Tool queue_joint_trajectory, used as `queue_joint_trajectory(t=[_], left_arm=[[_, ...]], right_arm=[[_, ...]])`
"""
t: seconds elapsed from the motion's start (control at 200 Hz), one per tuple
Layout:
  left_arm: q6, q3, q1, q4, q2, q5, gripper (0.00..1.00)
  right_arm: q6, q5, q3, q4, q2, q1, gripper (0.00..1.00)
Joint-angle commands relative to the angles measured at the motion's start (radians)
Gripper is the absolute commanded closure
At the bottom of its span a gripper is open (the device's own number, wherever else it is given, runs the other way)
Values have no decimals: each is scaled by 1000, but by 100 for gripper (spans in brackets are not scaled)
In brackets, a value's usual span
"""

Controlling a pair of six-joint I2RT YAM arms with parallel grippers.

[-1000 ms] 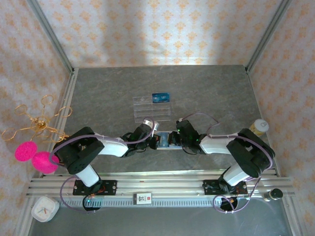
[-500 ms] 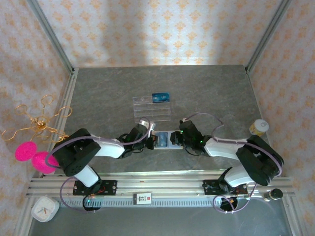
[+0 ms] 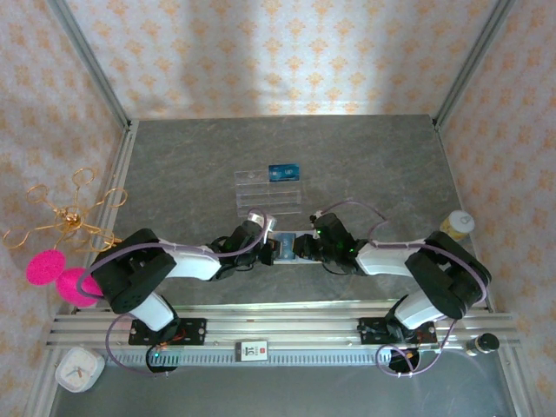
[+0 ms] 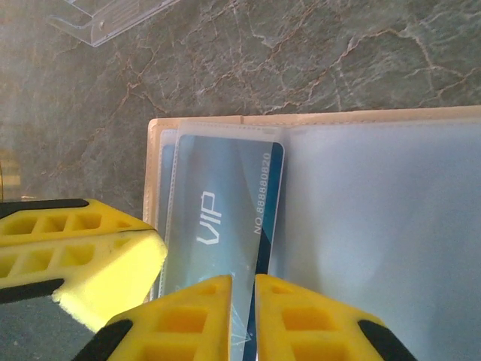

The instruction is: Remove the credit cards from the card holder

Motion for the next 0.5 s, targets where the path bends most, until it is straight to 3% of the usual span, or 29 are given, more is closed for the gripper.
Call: queue_joint_trajectory(t=[0.0,0.496], left_arm=[[5,-5,8,-3,14,-25,92],[-7,-26,11,9,60,-9,100]], right_arm=[[10,-4,-7,33,26,-5,85],[15,77,-12,-36,-13,-5,80]])
